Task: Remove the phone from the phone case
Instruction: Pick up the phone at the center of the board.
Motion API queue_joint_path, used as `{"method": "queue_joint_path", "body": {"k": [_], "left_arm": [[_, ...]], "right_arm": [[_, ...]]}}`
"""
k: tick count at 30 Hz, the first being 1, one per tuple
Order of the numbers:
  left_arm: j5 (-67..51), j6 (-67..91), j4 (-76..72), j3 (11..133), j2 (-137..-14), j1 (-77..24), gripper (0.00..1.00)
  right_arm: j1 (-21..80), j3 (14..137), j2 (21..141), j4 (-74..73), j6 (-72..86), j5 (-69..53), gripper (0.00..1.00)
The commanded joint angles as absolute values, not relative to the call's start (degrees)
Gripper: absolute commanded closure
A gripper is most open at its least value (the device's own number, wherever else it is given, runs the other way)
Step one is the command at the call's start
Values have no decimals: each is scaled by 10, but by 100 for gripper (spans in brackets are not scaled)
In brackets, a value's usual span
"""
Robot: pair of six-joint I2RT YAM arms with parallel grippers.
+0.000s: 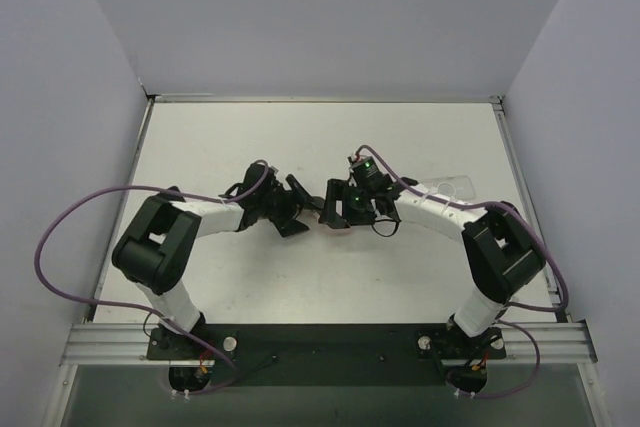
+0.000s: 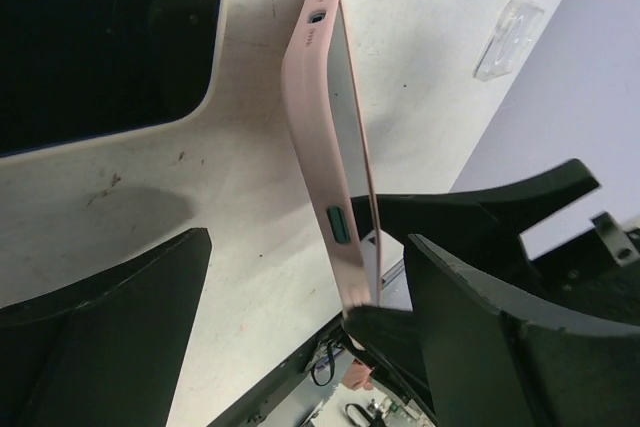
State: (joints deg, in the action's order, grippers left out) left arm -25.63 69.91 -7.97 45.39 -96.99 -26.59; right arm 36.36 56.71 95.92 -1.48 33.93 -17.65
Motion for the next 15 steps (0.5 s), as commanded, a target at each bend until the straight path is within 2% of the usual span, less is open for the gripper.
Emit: {"method": "queue_joint_path", "body": {"k": [1,3,10,12,14,15], "left_arm": [[-256,722,-116,494,-1006,-286,15],[-253,729,-126,499,-1023,-292,18],[-236,750,-163,511,-1043,-308,43],[-234,746,-159,515,-1044,-309,56],[-231,744,-153,523,-1045,-310,64],[-230,742,-153,525,-1045,-310,75]], "right_arm": [[362,560,918,10,358,-194,100],[363,554,910,10,359,-196,100],[363,524,882,2,356,-192,100],[363,514,874,2,354,-190,100],[363,508,868,2,354,-187,100],[363,504,867,2,354,-186,100]]}}
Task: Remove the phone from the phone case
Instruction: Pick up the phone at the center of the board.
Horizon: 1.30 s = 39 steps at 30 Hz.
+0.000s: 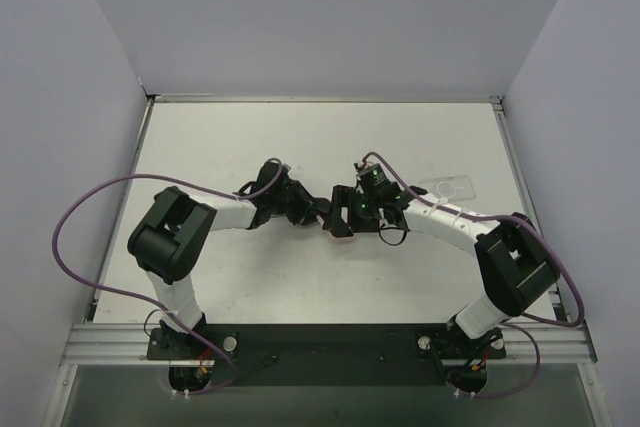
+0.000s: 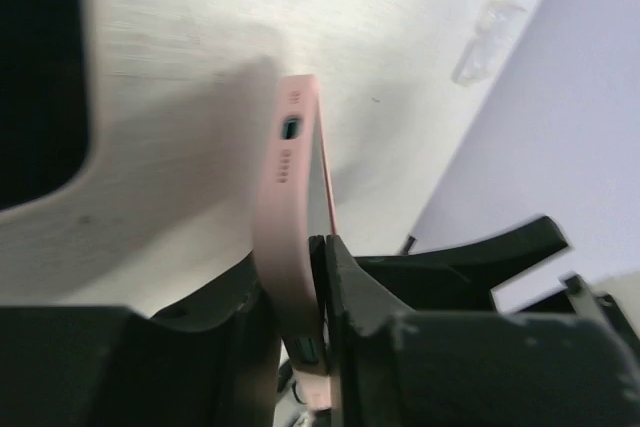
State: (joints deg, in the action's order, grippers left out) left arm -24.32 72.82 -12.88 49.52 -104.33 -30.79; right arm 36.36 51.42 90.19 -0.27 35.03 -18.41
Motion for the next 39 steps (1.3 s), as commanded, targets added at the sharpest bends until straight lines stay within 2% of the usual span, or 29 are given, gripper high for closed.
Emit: {"method": "queue_joint_path", "body": {"k": [1,3,5,6,9,11,12,17,19,20,21,25,28,30,33,39], "left_arm": [[-231,741,-151,526,-1044,-310,82],[-236,735,-149,534,-1045,-310,100],[-244,730,-146,542,-1044,-310,100],[-248,725,-147,543,-1040,-310,100],[-263,702,-151,553,-1021,-309,100],[-285,685,-149,562,-1010,-305,100],[-293,666,-149,572,-1008,-303,100],[-364,645,-178,594,-996,-287,100],[-389,649,-208,595,-990,-281,100],[-396,655,-219,596,-983,-280,100],[-401,657,-225,596,-979,-276,100],[-418,689,-295,589,-963,-268,100],[-430,795,-427,549,-960,-260,100],[-431,843,-537,533,-964,-254,100],[-435,903,-614,520,-973,-251,100],[-434,899,-600,520,-954,-250,100]], "right_arm": [[363,502,864,2,354,-187,100],[363,503,860,-20,355,-188,100],[359,511,855,-35,353,-188,98],[358,515,853,-55,350,-188,83],[350,530,825,-96,350,-164,56],[337,528,787,-104,347,-156,55],[329,532,775,-115,347,-168,51],[272,535,706,-136,331,-285,50],[265,529,677,-134,326,-284,38],[263,526,649,-135,327,-278,17],[264,525,635,-134,328,-276,4],[258,516,586,-124,349,-266,4],[249,486,558,-79,394,-279,9],[240,449,549,-15,450,-302,18],[222,411,537,89,522,-326,24],[213,370,549,211,574,-357,32]]}}
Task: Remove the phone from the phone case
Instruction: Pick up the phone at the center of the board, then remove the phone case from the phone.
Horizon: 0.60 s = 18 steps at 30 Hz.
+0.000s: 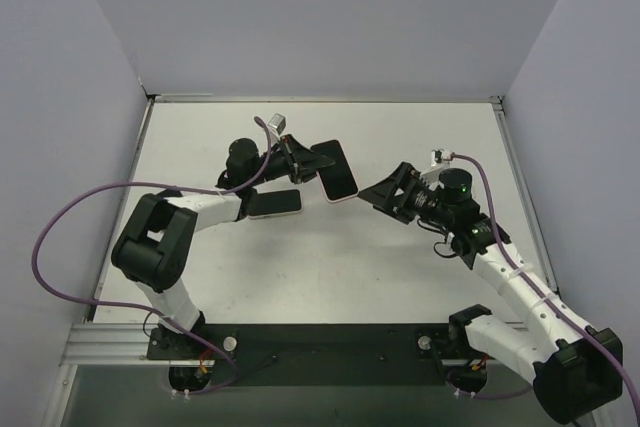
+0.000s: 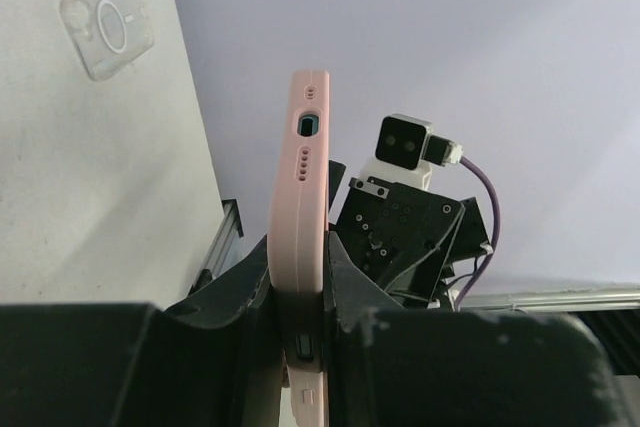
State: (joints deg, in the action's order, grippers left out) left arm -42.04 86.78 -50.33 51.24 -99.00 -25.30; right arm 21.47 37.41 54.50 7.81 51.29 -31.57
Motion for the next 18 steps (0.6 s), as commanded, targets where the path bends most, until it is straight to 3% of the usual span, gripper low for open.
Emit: {"method": "queue_joint_path", "body": {"k": [1,15,18], "left_arm": [[-435,899,-600,522,-950,-250,100],[-432,906,-604,522,-939,-250,100],[-431,907,-604,522,-937,-250,100]], "right_arm": [[213,367,555,221,590,-365,33],[214,318,616,416,695,-388,61],[214,315,624,441,716,-388,83]]}}
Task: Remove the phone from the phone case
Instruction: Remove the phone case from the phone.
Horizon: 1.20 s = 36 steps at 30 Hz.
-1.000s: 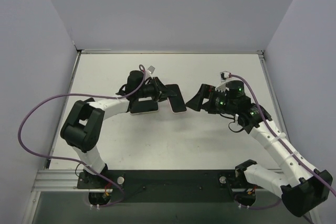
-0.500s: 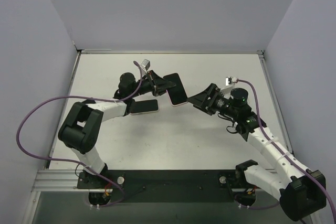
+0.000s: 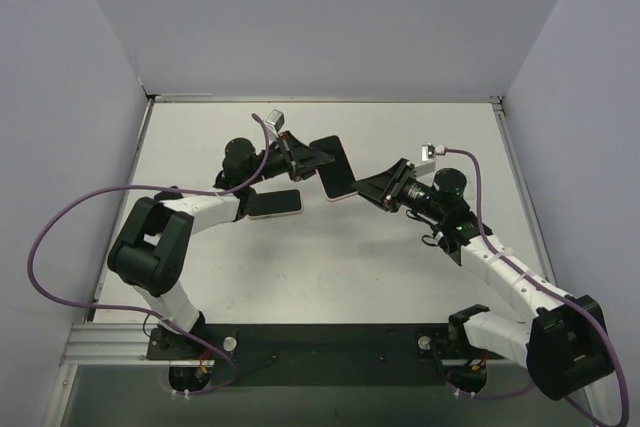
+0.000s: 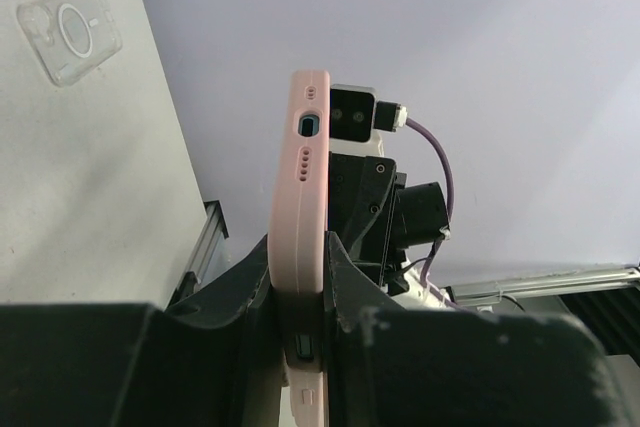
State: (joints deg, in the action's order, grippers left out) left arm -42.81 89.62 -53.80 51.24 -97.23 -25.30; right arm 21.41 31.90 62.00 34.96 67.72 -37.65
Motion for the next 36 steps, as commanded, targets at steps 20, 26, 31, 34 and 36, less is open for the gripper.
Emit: {"method": "queue_joint_path", "body": {"k": [20,26,31,34,36], "left_arm": [[-368,949,-802,520,-899,-258,100],[-326,938,-808,523,-877,-272,100],[-284,947,-824,529,-867,-279,100],[-255,948,-833,533,-862,-288,100],[-241,948,-837,536,-860,-294,100]], "right_arm": [[229,236,814,954,1170,-282,100],[257,262,819,954,1187,-256,100],[276,275,824,954,1201,-228,100],[290,288,833,954,1201,-219,100],[300,294,838,954,1201,-214,100]]}}
